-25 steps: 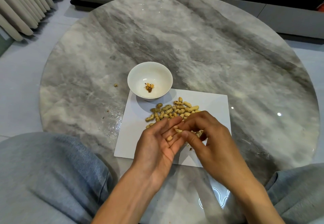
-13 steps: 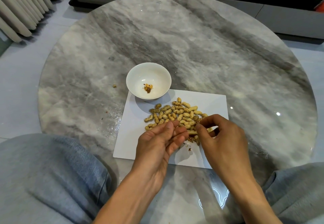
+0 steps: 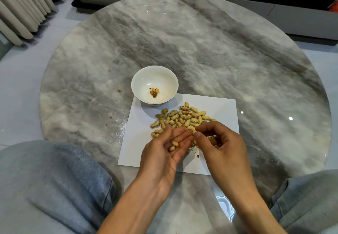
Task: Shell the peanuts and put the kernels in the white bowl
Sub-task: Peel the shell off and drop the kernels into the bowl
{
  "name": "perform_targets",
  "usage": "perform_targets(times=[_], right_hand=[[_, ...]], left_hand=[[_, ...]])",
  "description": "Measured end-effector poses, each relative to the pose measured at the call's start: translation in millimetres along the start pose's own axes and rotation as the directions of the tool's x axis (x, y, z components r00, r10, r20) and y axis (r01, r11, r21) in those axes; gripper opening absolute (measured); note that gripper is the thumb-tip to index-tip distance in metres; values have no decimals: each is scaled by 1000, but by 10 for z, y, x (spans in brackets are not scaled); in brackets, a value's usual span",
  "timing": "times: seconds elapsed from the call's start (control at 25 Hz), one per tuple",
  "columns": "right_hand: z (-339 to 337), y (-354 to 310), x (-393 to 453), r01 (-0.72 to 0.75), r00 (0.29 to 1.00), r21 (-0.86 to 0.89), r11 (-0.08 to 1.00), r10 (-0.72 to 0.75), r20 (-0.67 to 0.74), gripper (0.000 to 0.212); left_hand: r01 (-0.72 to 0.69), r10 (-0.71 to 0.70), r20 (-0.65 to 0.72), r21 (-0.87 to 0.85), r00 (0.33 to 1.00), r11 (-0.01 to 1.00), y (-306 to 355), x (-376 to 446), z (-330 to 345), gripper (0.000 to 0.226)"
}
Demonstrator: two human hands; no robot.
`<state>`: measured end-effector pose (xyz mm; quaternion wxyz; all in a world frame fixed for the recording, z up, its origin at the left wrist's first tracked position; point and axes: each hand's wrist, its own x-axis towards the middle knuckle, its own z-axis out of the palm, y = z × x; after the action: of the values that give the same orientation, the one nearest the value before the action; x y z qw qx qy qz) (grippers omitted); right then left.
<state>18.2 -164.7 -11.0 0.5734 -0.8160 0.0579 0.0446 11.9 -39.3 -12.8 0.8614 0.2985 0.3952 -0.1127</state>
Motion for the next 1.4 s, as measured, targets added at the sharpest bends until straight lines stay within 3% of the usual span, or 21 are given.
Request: perform_targets(times=[0.32,0.64,0.72,0.8,0.92,1.16,1.32,1.4], right_hand=[[108,65,-42,327,943,-322,889,-282,178,19],[126,52,-15,239,970,-514,824,-178,166,7],[126,5,-20,95,994,-412,906,-61,94,13],[98,-58,5,-103,991,-161,982,115,68,18],[46,-98,44,-307,948,116,945,293,126,11],[-4,-123,50,-413,905,350,841,337,259,9],[-32,-107,77,-458,885,468,756,340,318,34],[-9,-95,84,-473,879,492,731,352,322,35]], left_hand=[[56,-53,84,-42,995,998,51,-7,-30,54],[96,-99,107,29,989,995,27,6,-34,56],[95,-98,97,35,990,995,25,11,-27,53],[86,-89,82,39,993,996,24,15,-23,51],[76,-79,83,40,993,996,29,12,-19,50],[72,-74,86,21,994,997,39,7,-28,50],[70,-70,88,6,994,998,43,5,-24,50],[73,-73,88,3,993,997,48,5,-24,49]])
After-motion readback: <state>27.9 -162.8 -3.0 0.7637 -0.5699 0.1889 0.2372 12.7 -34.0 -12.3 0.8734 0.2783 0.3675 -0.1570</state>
